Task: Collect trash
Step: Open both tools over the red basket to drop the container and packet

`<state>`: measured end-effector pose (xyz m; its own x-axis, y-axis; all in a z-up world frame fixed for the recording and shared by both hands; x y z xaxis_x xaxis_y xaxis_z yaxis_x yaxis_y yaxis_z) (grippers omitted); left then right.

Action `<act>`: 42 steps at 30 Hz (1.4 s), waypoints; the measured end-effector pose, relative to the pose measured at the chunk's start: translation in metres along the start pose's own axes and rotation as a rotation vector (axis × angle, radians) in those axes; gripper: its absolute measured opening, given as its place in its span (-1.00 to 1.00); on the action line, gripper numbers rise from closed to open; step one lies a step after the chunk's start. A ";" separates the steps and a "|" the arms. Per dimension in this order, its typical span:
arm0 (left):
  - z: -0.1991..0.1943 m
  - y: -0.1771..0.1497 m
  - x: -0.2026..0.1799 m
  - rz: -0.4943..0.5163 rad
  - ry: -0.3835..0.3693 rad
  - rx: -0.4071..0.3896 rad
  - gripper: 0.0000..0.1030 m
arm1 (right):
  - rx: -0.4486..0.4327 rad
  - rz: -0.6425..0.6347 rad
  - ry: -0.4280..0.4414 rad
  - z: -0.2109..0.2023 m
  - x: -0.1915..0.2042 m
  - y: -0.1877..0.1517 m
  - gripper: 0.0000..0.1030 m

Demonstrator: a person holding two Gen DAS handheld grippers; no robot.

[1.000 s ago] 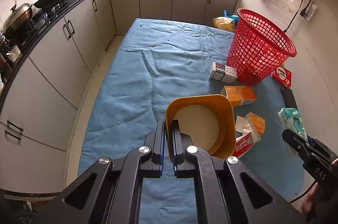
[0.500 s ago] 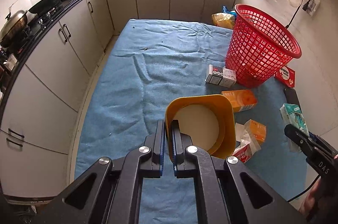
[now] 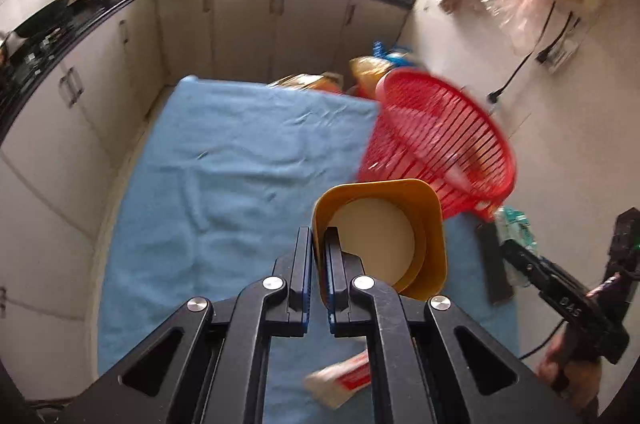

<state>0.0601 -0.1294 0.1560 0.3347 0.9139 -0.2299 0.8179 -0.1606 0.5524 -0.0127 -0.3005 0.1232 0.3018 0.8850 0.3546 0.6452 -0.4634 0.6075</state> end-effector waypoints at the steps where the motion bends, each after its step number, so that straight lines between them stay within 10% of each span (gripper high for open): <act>1: 0.001 0.009 -0.006 0.006 -0.013 -0.007 -0.89 | -0.009 0.004 0.004 0.000 -0.003 0.009 -0.15; 14: 0.058 0.097 -0.084 0.080 -0.083 -0.038 -0.81 | -0.080 -0.009 0.087 0.027 -0.004 0.108 -0.08; 19: 0.057 0.104 -0.088 0.082 -0.099 -0.074 0.02 | -0.077 -0.003 0.103 0.043 -0.004 0.118 0.13; 42: -0.019 0.014 0.042 -0.034 0.059 -0.089 0.27 | -0.077 0.072 0.005 -0.011 -0.007 0.040 0.41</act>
<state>0.0766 -0.0864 0.1692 0.2771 0.9391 -0.2034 0.7825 -0.0977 0.6149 0.0032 -0.3260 0.1520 0.3419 0.8489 0.4030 0.5661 -0.5284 0.6327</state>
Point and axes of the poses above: each gripper's, at about its wrist camera, not at the fingertips, and z roughly the way its jaws point, x to its left, y to its top, the point moved 7 cm from there along z, roughly the way its jaws point, and after that the axes turned 1 degree about -y, right-handed, at the moved point
